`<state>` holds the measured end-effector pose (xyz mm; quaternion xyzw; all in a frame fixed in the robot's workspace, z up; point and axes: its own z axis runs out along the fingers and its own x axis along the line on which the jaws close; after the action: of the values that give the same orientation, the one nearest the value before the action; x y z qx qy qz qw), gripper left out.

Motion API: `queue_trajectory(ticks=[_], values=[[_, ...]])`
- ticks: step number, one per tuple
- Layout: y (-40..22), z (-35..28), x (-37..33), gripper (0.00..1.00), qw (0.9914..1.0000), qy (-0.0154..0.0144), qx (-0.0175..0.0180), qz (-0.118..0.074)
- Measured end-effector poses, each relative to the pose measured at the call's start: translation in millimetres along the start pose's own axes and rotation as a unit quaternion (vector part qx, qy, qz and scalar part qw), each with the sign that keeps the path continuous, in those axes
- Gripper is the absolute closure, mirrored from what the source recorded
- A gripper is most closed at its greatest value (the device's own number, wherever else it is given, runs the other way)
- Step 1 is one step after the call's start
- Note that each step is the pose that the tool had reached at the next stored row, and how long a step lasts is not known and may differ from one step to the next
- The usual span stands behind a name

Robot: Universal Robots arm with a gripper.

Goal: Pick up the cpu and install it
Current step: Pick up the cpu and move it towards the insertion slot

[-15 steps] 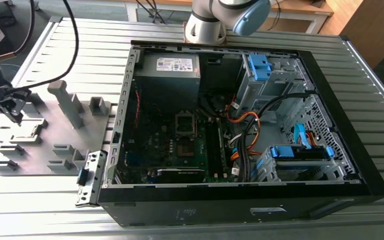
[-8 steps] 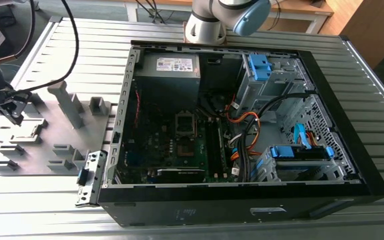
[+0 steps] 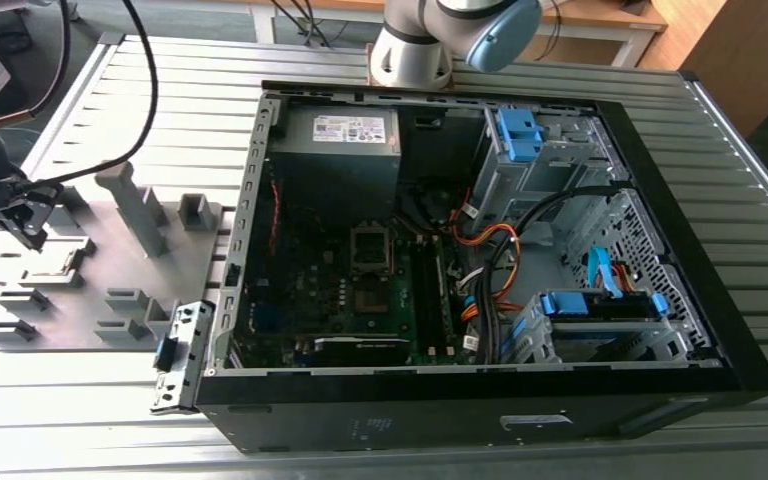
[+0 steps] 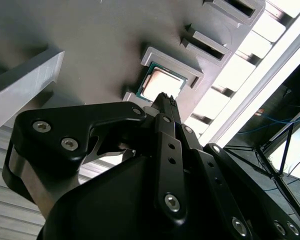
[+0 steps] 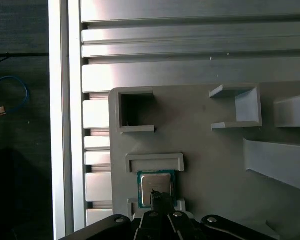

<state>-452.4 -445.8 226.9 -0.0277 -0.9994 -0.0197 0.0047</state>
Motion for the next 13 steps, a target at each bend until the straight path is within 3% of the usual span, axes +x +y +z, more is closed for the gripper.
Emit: queue_trajectory(ticks=[4, 10, 13], values=[[-0.1, 2.2, 0.0, 0.89, 1.00000, -0.0003, -0.0001, 0.000], [-0.5, 12.9, -0.1, 0.89, 1.00000, -0.0001, 0.0000, 0.000], [-0.6, 16.0, -0.1, 0.89, 1.00000, -0.0004, -0.0028, 0.000]])
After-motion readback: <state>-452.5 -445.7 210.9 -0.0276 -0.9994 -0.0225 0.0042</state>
